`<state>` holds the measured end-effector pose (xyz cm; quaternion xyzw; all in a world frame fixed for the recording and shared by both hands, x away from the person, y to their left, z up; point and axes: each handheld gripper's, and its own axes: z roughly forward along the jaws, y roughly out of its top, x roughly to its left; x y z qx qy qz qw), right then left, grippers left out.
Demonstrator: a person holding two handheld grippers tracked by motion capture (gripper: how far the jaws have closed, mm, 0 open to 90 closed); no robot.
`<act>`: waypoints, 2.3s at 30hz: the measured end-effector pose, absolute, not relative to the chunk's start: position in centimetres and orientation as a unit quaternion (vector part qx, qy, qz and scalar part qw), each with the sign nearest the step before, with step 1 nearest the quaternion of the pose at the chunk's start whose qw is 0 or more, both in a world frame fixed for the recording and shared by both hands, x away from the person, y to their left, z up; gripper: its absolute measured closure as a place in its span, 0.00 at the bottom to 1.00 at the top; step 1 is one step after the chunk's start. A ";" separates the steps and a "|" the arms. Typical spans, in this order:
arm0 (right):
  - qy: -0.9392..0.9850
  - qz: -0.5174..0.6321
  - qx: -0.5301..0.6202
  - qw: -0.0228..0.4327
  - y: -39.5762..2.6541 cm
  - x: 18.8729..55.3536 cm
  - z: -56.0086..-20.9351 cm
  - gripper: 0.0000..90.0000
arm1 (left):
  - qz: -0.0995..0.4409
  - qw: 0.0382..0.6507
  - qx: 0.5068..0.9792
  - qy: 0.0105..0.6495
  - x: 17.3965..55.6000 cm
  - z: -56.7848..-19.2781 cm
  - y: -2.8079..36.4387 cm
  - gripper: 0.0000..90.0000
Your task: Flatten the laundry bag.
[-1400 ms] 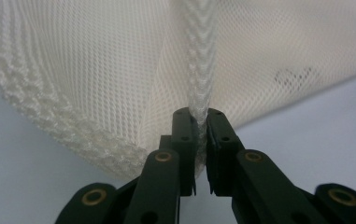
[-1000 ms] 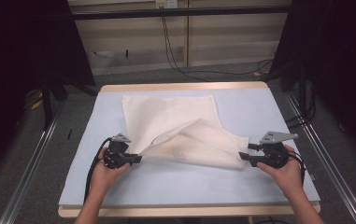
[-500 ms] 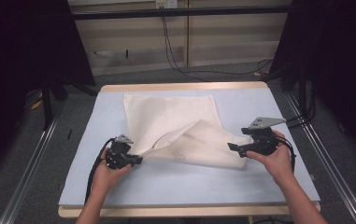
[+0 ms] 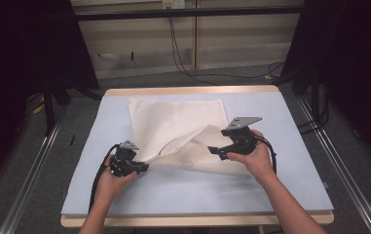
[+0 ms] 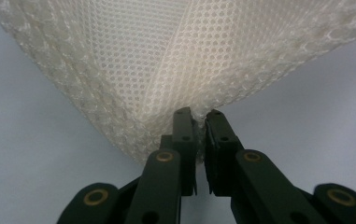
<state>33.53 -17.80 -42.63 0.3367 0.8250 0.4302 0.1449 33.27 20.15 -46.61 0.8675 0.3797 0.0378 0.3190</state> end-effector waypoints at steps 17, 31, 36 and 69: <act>0.820 0.456 0.325 0.119 -14.8 34.4 -41.8 0.21 | 0.037 0.318 0.869 0.378 33.3 -46.6 20.2 0.93; 0.794 0.466 0.353 0.166 -15.1 34.3 -39.9 0.89 | 0.035 0.317 0.869 0.378 33.3 -46.6 20.2 0.93; 0.780 0.489 0.358 0.156 -14.3 34.7 -39.5 0.92 | 0.035 0.316 0.869 0.378 33.4 -46.6 20.2 0.93; 0.803 0.478 0.341 0.099 -11.8 34.5 -42.7 0.96 | 0.047 0.386 0.840 0.379 33.0 -44.4 19.7 0.34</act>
